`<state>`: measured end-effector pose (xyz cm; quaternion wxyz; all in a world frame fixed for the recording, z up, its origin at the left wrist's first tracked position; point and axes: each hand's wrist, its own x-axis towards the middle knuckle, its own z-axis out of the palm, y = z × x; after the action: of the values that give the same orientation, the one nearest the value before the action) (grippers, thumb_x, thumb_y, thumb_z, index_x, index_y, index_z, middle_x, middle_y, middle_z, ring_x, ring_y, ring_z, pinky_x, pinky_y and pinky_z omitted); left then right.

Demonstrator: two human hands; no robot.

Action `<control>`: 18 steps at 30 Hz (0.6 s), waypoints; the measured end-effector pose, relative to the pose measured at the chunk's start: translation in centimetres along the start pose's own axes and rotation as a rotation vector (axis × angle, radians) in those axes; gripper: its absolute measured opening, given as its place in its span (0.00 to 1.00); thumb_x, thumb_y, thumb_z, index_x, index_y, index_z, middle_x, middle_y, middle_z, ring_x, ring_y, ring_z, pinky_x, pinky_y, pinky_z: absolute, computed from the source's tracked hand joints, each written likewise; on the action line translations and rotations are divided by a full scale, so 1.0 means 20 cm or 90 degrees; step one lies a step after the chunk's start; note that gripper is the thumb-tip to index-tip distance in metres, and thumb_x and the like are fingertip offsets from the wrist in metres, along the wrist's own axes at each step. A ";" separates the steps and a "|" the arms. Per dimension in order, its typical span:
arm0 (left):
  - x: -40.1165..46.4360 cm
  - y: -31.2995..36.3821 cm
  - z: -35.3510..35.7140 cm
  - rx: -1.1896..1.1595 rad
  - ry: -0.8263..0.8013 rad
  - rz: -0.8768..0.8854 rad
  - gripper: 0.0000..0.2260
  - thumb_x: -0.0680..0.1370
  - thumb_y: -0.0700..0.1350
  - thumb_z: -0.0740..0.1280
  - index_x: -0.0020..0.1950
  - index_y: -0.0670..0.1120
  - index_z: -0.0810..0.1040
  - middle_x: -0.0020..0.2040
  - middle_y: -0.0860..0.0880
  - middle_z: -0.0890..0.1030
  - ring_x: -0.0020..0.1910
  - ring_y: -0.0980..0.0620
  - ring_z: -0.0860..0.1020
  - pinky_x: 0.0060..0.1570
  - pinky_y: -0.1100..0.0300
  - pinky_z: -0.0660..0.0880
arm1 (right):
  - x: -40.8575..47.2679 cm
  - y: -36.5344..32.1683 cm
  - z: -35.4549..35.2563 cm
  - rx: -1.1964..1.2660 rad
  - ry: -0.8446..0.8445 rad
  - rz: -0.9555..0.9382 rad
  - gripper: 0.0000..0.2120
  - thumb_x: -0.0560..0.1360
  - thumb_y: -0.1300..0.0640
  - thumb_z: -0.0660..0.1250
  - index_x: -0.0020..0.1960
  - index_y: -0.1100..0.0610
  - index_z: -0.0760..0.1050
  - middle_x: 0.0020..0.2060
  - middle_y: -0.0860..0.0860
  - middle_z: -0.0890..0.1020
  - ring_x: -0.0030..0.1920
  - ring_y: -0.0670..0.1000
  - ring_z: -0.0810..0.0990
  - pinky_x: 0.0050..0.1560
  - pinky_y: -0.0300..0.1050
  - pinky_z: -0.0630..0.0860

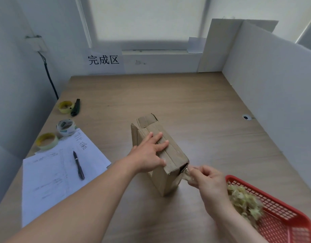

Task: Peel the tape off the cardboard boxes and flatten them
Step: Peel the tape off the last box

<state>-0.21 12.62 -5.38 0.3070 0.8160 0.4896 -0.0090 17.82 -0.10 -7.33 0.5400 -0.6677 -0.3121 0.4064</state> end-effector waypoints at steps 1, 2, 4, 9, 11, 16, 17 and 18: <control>-0.01 0.01 0.00 0.001 0.000 -0.005 0.35 0.74 0.56 0.68 0.78 0.63 0.58 0.80 0.63 0.44 0.79 0.58 0.38 0.75 0.38 0.52 | -0.02 0.02 -0.01 0.108 0.002 0.067 0.20 0.74 0.68 0.69 0.27 0.55 0.69 0.30 0.50 0.81 0.34 0.49 0.79 0.33 0.43 0.79; -0.01 0.02 0.00 0.007 -0.001 -0.010 0.35 0.74 0.56 0.68 0.79 0.63 0.58 0.81 0.63 0.44 0.79 0.58 0.38 0.76 0.38 0.52 | -0.04 0.04 -0.01 0.192 0.009 0.131 0.17 0.74 0.69 0.69 0.30 0.58 0.71 0.32 0.53 0.82 0.36 0.50 0.81 0.33 0.43 0.80; -0.03 0.03 0.00 0.020 -0.004 -0.023 0.38 0.71 0.58 0.68 0.79 0.63 0.57 0.81 0.62 0.44 0.79 0.57 0.38 0.76 0.39 0.52 | -0.04 0.07 0.01 0.271 0.015 0.236 0.08 0.74 0.68 0.69 0.39 0.61 0.73 0.36 0.58 0.82 0.38 0.54 0.82 0.36 0.48 0.81; -0.12 0.08 0.00 0.054 -0.004 -0.060 0.53 0.62 0.71 0.74 0.80 0.60 0.54 0.81 0.61 0.41 0.79 0.56 0.36 0.75 0.36 0.51 | 0.01 0.05 0.05 0.254 -0.036 0.342 0.05 0.76 0.65 0.67 0.52 0.63 0.75 0.45 0.61 0.84 0.43 0.59 0.84 0.37 0.49 0.78; -0.16 0.11 0.03 0.099 0.010 -0.087 0.57 0.59 0.72 0.75 0.80 0.57 0.51 0.80 0.60 0.40 0.79 0.53 0.35 0.75 0.34 0.50 | 0.01 0.04 0.05 0.236 -0.056 0.317 0.03 0.77 0.66 0.66 0.50 0.61 0.76 0.44 0.61 0.84 0.42 0.58 0.84 0.36 0.48 0.78; -0.23 0.15 0.06 0.332 0.052 -0.051 0.62 0.57 0.72 0.75 0.79 0.53 0.43 0.80 0.53 0.40 0.79 0.44 0.37 0.74 0.33 0.45 | 0.00 0.00 0.05 0.177 -0.085 0.210 0.06 0.76 0.70 0.64 0.47 0.62 0.78 0.36 0.58 0.82 0.38 0.54 0.81 0.37 0.49 0.79; -0.23 0.15 0.05 0.364 0.056 -0.025 0.62 0.59 0.70 0.76 0.79 0.54 0.40 0.79 0.54 0.38 0.79 0.44 0.35 0.74 0.33 0.44 | 0.01 -0.02 0.04 0.166 -0.097 0.186 0.08 0.76 0.70 0.64 0.44 0.61 0.79 0.35 0.57 0.82 0.36 0.52 0.80 0.37 0.48 0.78; -0.23 0.14 0.04 0.387 0.059 0.000 0.62 0.61 0.66 0.78 0.79 0.54 0.37 0.79 0.55 0.35 0.78 0.44 0.33 0.74 0.33 0.43 | 0.03 -0.05 0.05 0.153 -0.113 0.162 0.10 0.76 0.71 0.64 0.41 0.60 0.79 0.35 0.56 0.81 0.34 0.51 0.79 0.36 0.47 0.77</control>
<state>-0.03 7.65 -3.24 0.0263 0.8700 0.4780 -0.1179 17.31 1.07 -6.46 0.5303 -0.5942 -0.2210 0.5629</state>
